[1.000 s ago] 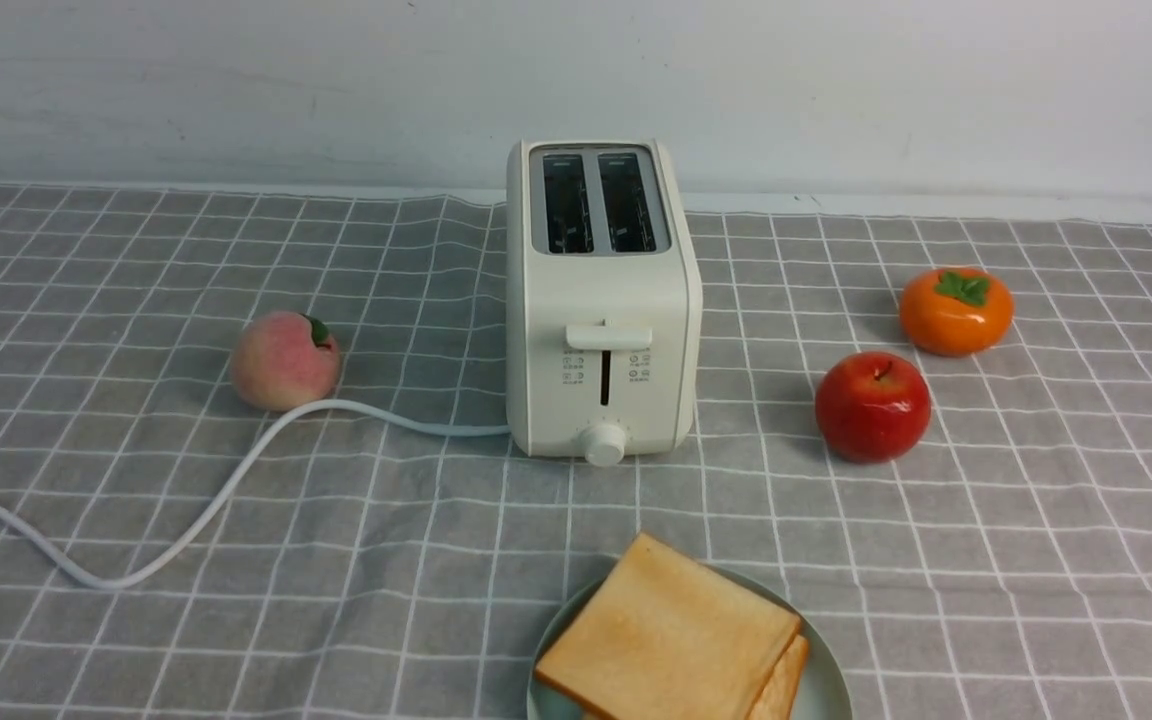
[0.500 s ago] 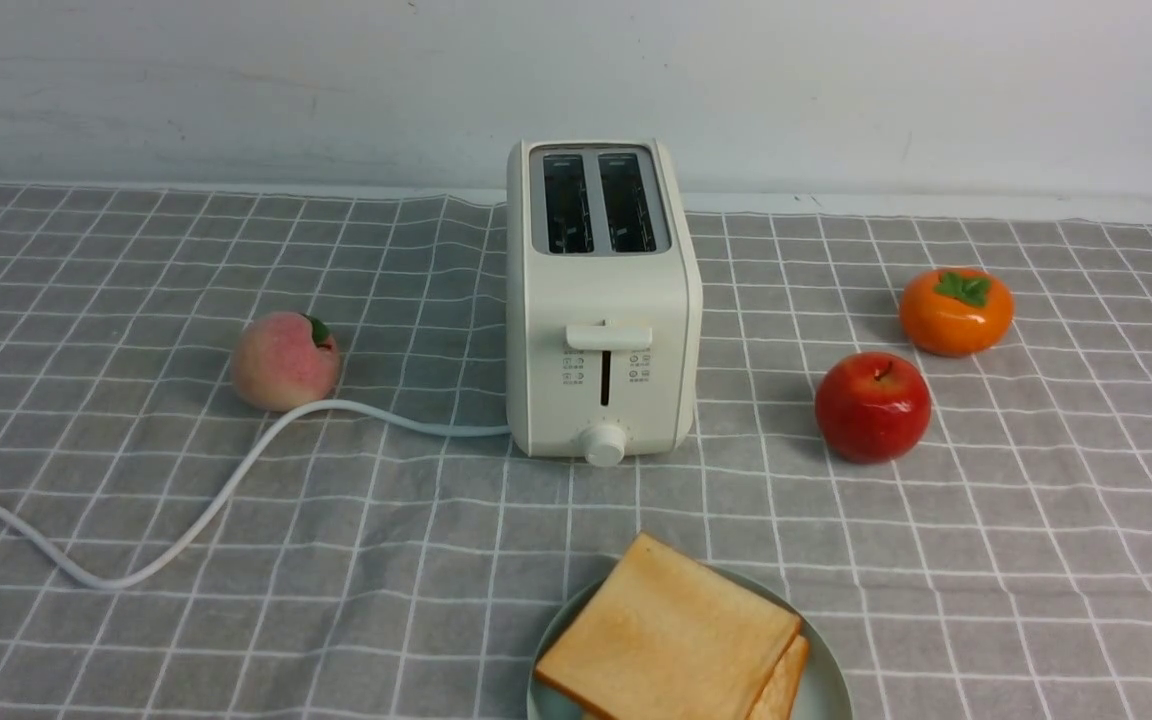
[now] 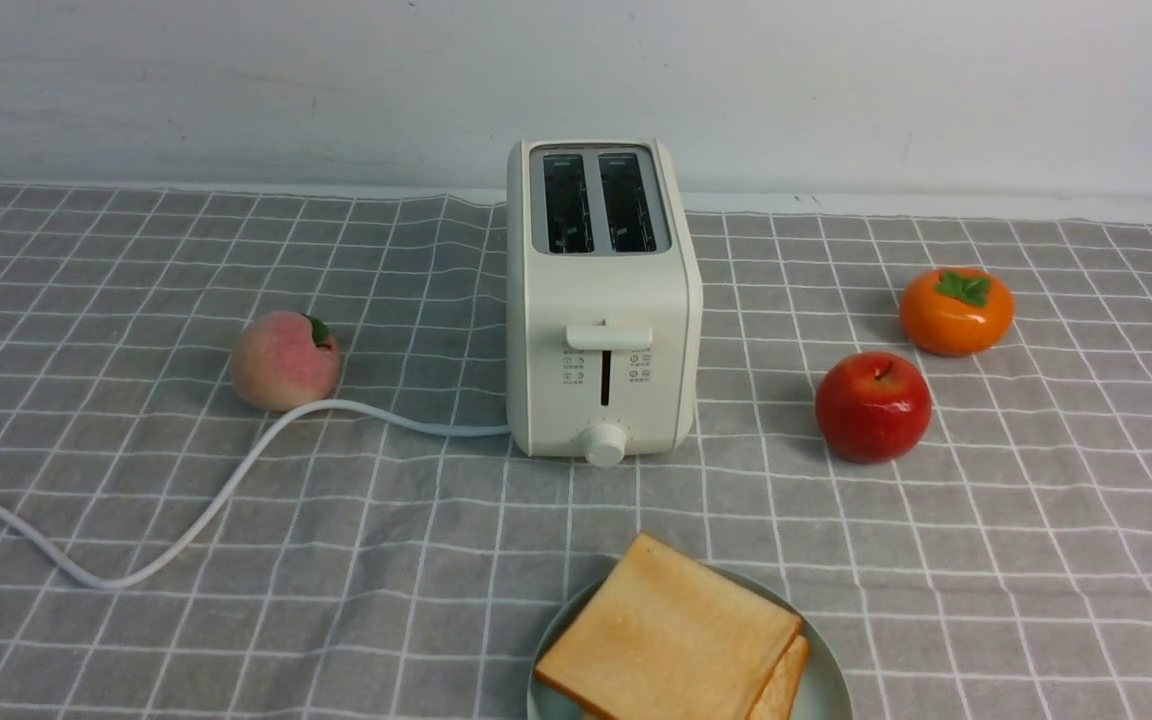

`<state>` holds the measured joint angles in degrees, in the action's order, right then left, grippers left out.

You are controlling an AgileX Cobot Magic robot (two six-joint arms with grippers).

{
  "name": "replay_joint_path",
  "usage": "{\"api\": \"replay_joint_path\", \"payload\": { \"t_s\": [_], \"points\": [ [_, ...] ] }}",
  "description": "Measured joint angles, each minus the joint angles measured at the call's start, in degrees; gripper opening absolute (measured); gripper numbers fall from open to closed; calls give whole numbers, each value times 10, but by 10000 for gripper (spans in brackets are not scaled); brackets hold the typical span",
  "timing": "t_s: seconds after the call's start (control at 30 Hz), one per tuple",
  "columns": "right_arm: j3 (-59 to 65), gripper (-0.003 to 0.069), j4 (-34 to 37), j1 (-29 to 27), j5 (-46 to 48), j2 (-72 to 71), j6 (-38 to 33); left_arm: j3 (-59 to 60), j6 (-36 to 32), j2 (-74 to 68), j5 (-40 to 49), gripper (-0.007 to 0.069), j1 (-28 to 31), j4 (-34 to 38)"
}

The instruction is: Take toasted bread from bread machine on grey coffee table place on plate.

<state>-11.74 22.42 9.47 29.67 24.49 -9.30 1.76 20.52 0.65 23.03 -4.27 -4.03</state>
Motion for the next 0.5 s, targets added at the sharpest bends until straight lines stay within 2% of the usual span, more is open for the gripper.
{"api": "replay_joint_path", "payload": {
  "t_s": [0.33, 0.5],
  "points": [
    [0, 122, 0, -1, 0, -5, 0, 0, 0, 0, 0, 47, 0, 0],
    [0, 128, 3, -25, 1, -46, 0, 0, 0, 0, 0, 53, 0, 0]
  ]
}}
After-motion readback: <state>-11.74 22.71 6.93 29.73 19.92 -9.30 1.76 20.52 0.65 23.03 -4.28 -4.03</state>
